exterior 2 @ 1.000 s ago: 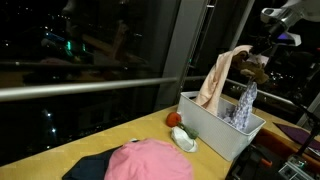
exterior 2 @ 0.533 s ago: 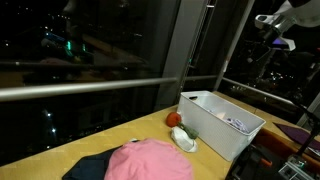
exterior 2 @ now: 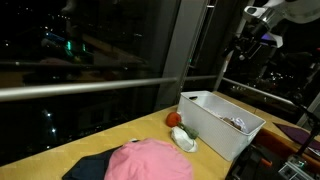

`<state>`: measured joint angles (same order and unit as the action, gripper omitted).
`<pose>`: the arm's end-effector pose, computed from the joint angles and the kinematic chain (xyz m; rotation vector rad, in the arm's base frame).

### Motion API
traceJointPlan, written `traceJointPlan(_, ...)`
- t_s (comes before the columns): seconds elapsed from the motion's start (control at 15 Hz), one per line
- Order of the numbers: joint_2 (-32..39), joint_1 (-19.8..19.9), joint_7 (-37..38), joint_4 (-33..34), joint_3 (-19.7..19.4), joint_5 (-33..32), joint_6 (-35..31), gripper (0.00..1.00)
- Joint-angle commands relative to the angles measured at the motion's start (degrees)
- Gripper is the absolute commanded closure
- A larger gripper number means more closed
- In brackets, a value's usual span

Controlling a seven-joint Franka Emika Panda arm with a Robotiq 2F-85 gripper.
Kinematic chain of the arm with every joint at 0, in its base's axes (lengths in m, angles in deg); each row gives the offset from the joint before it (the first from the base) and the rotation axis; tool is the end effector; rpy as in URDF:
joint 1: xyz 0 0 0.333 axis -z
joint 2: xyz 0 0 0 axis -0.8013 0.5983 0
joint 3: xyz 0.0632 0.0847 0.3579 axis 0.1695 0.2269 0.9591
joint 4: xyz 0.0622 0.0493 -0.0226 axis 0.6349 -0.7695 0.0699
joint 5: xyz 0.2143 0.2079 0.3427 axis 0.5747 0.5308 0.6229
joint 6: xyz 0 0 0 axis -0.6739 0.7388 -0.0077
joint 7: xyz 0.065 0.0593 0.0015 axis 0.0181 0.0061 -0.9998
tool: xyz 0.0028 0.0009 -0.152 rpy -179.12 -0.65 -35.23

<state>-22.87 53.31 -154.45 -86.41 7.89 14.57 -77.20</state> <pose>0.6021 -0.0493 0.4733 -2.6252 -1.5124 -0.5807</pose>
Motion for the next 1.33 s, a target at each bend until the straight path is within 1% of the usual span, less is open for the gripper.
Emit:
traceJointPlan(0.0,4.57,-2.34,-1.05,0.53,3.98,-4.59,-5.59,0.0)
traceJointPlan(0.27,11.92,-4.12,0.94,3.28,7.99,-13.87,-7.82,0.0)
traceJointPlan(0.6,23.04,-4.71,1.57,10.62,10.7,-21.87,-6.27,0.0)
traceJointPlan(0.87,31.68,-4.2,0.69,17.47,12.1,-24.2,-5.6,0.0)
traceJointPlan(1.27,42.36,-3.05,-0.94,28.17,12.61,-24.53,-3.67,0.0)
